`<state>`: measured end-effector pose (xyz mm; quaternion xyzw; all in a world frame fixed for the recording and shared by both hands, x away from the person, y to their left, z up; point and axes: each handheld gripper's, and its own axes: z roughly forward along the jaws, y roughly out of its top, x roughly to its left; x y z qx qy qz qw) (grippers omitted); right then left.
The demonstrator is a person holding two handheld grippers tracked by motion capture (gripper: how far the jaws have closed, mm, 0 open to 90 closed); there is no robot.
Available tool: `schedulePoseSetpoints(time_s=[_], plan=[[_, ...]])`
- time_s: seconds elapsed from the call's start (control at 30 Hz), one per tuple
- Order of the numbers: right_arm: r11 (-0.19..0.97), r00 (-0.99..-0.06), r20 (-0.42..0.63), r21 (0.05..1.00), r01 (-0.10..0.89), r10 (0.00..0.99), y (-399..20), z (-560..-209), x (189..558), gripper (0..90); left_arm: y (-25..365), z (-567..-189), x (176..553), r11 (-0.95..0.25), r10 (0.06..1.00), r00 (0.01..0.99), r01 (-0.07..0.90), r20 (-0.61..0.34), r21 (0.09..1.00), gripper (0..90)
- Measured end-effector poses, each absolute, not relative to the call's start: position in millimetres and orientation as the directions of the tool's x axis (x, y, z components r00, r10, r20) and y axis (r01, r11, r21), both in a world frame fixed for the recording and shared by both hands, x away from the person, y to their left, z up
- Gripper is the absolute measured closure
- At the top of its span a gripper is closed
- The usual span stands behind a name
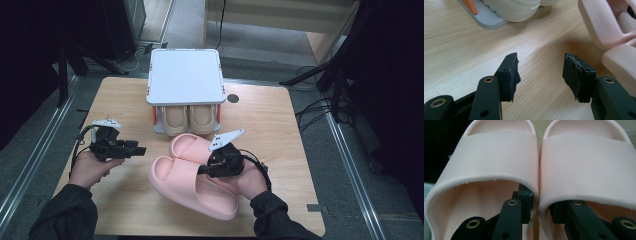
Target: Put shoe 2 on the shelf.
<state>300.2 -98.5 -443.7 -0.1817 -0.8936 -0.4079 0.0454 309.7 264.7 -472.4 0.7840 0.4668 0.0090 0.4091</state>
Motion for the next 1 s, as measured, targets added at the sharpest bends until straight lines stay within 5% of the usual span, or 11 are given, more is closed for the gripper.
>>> schedulePoseSetpoints(time_s=[0.7,1.0], plan=[[0.62,-0.963,0.211,0.737,0.27,0.168,-73,-373,323,74.8,275,-473,300,-0.211,0.757,0.539,0.737,-0.37,0.643,45.1],[0.629,-0.944,0.187,0.708,0.322,0.273,-62,-338,339,74.9,281,-474,290,-0.196,0.769,0.524,0.74,-0.367,0.644,45.2]])
